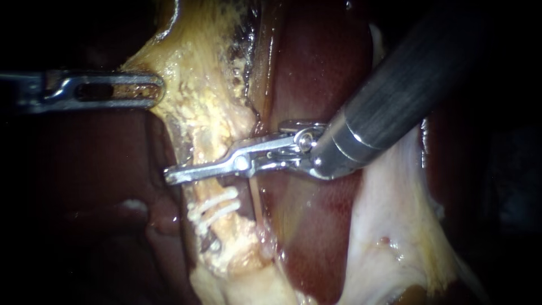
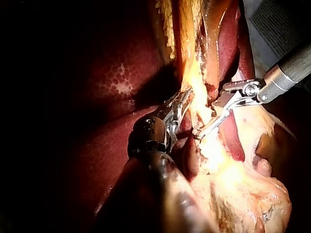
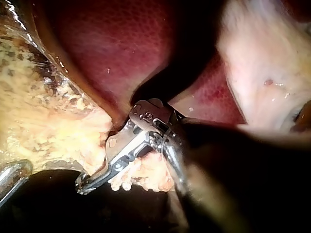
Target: Clipping third clip left tube
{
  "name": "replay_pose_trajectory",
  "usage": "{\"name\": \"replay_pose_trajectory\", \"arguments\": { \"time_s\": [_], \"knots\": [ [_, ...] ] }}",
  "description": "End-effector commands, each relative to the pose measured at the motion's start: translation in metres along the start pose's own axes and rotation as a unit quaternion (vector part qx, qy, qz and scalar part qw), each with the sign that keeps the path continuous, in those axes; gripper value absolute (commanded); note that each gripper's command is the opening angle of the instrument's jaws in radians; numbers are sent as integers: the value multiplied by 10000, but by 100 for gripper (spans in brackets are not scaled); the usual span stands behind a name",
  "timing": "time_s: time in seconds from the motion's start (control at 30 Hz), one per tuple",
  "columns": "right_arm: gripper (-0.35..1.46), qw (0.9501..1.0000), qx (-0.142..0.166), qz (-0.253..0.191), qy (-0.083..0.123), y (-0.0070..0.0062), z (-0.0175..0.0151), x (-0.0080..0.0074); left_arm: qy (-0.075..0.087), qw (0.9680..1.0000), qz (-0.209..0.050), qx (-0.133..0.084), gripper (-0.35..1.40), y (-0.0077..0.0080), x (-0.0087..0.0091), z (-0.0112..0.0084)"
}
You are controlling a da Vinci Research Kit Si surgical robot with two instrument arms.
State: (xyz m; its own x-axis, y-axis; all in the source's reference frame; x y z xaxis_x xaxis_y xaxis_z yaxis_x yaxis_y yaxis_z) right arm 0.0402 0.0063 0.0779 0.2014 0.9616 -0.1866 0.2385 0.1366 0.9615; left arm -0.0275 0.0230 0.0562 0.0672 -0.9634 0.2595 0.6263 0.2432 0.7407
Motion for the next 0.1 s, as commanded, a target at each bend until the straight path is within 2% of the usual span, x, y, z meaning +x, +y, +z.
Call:
{"name": "replay_pose_trajectory", "arguments": {
  "time_s": [0.03, 0.1],
  "knots": [
    [-35, 10000, 0, -1, -2, -1, 0, 0, 1, 10000, -1, -3, -35, 0, 0, 0],
    [-35, 10000, 0, -1, -2, 0, 0, 0, 1, 10000, -2, -3, -35, 0, 0, 0]
  ]
}}
